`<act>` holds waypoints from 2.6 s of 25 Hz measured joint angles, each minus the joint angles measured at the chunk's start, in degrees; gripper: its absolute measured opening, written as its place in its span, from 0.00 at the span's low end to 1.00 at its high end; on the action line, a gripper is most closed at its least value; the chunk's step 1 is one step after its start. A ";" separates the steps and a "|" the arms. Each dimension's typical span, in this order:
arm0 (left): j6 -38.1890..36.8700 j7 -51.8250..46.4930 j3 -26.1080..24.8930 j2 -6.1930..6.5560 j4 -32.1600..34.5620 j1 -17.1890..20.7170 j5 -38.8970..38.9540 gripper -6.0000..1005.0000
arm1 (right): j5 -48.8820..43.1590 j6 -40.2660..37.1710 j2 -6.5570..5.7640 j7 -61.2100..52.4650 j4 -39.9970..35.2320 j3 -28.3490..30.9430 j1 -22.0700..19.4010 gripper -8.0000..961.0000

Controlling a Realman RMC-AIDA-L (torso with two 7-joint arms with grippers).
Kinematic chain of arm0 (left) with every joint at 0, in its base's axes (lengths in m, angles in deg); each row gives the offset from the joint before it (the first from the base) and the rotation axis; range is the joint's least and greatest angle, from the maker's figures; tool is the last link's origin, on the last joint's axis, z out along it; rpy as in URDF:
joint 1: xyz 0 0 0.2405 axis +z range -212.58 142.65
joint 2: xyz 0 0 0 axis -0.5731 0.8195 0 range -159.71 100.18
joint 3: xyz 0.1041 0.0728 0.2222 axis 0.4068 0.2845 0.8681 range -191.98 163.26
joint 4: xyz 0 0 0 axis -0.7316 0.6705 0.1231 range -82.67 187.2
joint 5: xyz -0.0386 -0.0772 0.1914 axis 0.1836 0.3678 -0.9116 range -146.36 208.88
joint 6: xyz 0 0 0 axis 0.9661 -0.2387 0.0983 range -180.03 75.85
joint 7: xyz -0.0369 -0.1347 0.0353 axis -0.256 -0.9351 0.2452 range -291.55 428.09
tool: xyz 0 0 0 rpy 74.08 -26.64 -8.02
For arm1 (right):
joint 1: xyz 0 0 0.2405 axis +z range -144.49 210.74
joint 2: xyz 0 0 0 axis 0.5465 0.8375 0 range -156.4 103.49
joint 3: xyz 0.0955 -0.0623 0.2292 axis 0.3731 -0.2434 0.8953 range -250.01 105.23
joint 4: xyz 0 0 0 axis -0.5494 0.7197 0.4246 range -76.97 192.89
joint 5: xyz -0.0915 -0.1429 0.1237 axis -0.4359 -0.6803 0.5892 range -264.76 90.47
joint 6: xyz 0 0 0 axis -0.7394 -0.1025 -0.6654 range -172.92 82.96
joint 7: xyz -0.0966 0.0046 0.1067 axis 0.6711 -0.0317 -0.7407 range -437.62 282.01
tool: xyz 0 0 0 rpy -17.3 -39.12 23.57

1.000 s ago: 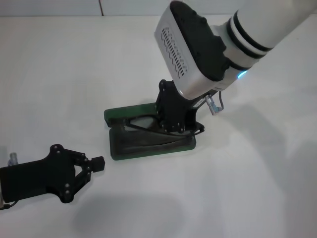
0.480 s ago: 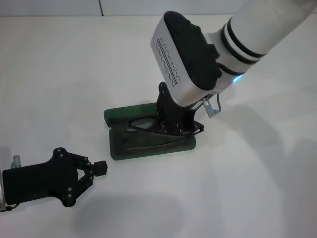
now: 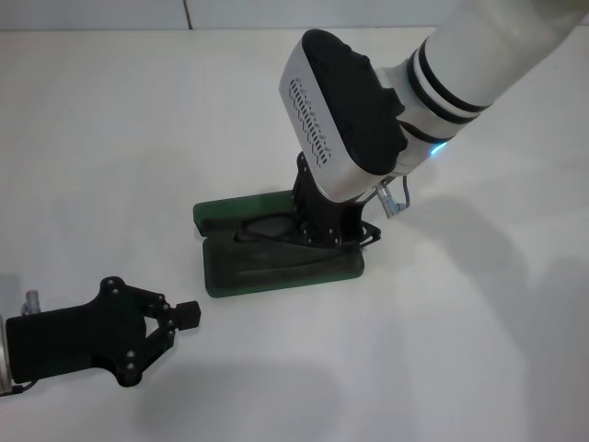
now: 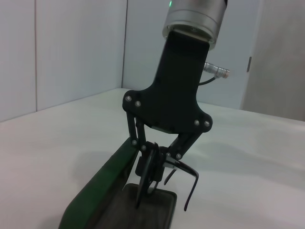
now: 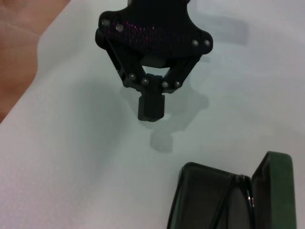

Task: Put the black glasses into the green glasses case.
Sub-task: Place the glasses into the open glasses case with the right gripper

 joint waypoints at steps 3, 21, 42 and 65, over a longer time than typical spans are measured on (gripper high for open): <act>0.01 -0.01 0.01 -0.02 0.00 -0.05 0.00 0.07 | -0.13 0.43 0.00 0.00 0.07 0.00 0.00 0.15; 0.03 -0.06 0.00 -0.13 -0.23 -0.28 -0.46 0.07 | 0.31 6.20 0.00 0.02 1.87 -3.84 0.36 0.16; 0.02 -0.15 0.09 -0.55 -0.46 -0.33 -1.18 0.07 | 2.02 8.30 0.00 -0.36 2.20 -3.78 0.81 0.17; 0.02 -0.14 0.09 -0.58 -0.44 -0.19 -1.23 0.08 | 3.75 5.99 0.00 -0.79 1.22 -3.32 0.37 0.18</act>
